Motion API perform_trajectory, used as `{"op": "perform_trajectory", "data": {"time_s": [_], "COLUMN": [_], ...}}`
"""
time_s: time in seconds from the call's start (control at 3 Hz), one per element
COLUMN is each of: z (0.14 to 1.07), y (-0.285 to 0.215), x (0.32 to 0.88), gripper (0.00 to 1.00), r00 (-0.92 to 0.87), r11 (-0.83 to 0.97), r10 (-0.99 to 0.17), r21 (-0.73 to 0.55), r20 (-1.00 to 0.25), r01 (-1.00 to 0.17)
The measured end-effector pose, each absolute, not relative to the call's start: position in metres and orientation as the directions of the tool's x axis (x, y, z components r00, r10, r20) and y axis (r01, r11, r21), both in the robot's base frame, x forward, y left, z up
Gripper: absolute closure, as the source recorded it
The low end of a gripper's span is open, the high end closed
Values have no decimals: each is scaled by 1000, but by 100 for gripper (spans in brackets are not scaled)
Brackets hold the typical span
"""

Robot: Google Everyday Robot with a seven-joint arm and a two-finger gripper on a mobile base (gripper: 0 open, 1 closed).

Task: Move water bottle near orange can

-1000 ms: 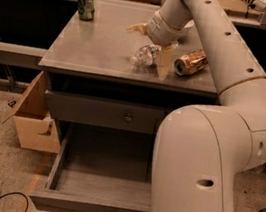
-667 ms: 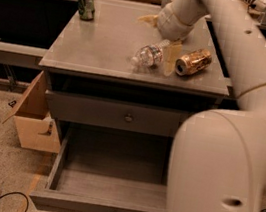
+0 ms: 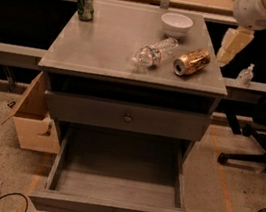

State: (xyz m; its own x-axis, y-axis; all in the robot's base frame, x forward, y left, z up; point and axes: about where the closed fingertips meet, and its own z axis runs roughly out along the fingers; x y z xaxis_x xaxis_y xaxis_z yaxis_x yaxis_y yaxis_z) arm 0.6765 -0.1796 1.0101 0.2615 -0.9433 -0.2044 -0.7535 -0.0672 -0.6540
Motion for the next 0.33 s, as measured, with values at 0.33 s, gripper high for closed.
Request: {"op": "perform_trajectory", "data": {"time_s": [0.33], "z": [1013], "y": [-188], "x": [662], "gripper": [0], "r00": [177], "r11": [22], "r10": [-956], "r21": [-654], "r20": [-236], "r01": [-756]}}
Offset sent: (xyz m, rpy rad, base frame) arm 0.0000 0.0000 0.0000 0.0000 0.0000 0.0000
